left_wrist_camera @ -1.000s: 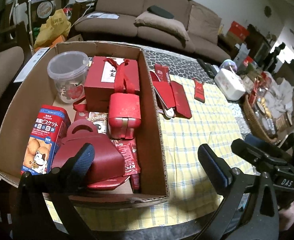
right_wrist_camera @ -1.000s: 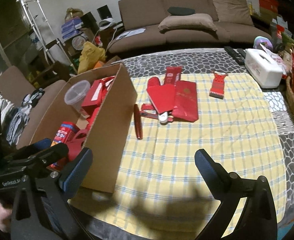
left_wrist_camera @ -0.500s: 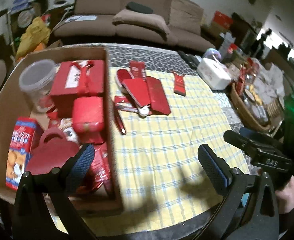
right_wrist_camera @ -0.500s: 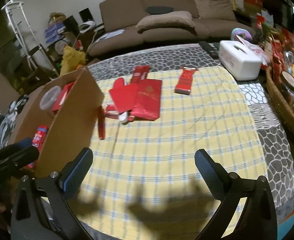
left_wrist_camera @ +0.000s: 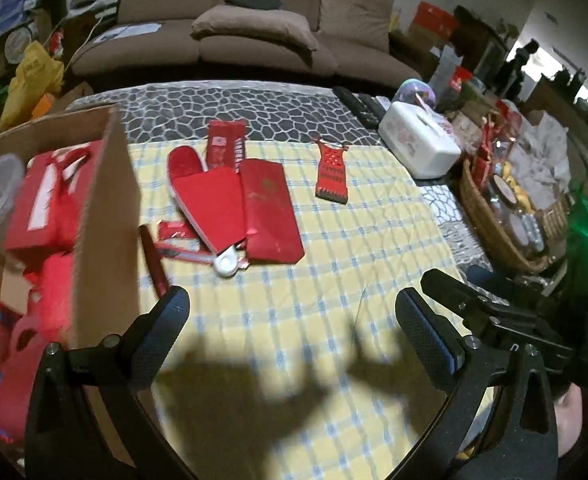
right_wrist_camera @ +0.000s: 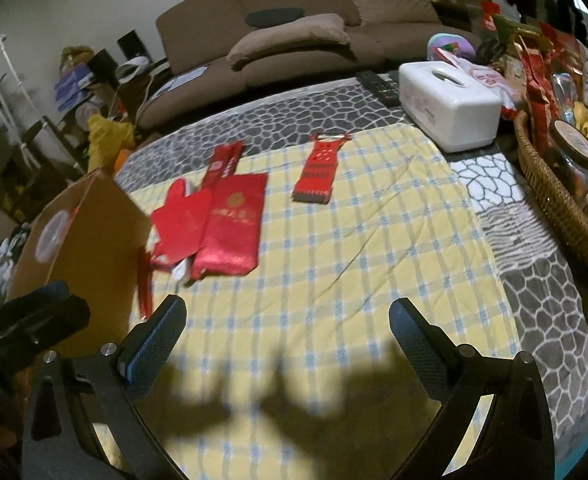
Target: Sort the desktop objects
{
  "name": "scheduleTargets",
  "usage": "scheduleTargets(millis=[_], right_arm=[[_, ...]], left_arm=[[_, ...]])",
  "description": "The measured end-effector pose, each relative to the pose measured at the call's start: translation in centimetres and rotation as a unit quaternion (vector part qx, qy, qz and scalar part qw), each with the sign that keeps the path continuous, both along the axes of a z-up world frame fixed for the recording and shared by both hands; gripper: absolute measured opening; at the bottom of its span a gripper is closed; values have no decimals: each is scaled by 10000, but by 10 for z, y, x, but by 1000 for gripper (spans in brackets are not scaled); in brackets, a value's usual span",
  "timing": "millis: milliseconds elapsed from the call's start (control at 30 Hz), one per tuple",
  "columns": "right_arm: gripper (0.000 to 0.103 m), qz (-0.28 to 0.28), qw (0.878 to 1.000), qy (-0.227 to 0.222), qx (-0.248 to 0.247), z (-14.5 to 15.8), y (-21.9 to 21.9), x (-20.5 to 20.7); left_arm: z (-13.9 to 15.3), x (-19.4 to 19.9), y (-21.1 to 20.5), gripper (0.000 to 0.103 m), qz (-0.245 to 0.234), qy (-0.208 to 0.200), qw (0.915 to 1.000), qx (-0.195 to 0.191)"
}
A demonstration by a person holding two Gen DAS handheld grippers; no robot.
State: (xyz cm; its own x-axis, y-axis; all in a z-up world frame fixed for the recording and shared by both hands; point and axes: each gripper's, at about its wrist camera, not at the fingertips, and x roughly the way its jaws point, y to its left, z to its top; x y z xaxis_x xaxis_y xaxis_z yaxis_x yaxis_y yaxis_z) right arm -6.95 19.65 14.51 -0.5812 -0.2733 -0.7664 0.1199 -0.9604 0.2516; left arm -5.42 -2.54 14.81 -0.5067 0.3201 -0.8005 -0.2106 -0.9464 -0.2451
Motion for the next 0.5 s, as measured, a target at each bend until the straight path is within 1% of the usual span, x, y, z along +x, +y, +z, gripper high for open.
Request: scheduleTargets(millis=[167, 300, 400, 500], right_arm=[[102, -219, 9997, -11, -142, -14, 14, -27], [101, -299, 9994, -91, -180, -29, 24, -46], [101, -357, 9990, -135, -211, -38, 29, -51], [101, -381, 9988, -245, -210, -46, 33, -53]], left_arm=[[-23, -30, 18, 103, 99, -143, 9998, -101], [-41, -52, 26, 103, 279, -267, 9992, -74], [-58, -73, 35, 103, 356, -309, 9985, -272], [-74, -93, 44, 103, 520, -253, 9969, -539]])
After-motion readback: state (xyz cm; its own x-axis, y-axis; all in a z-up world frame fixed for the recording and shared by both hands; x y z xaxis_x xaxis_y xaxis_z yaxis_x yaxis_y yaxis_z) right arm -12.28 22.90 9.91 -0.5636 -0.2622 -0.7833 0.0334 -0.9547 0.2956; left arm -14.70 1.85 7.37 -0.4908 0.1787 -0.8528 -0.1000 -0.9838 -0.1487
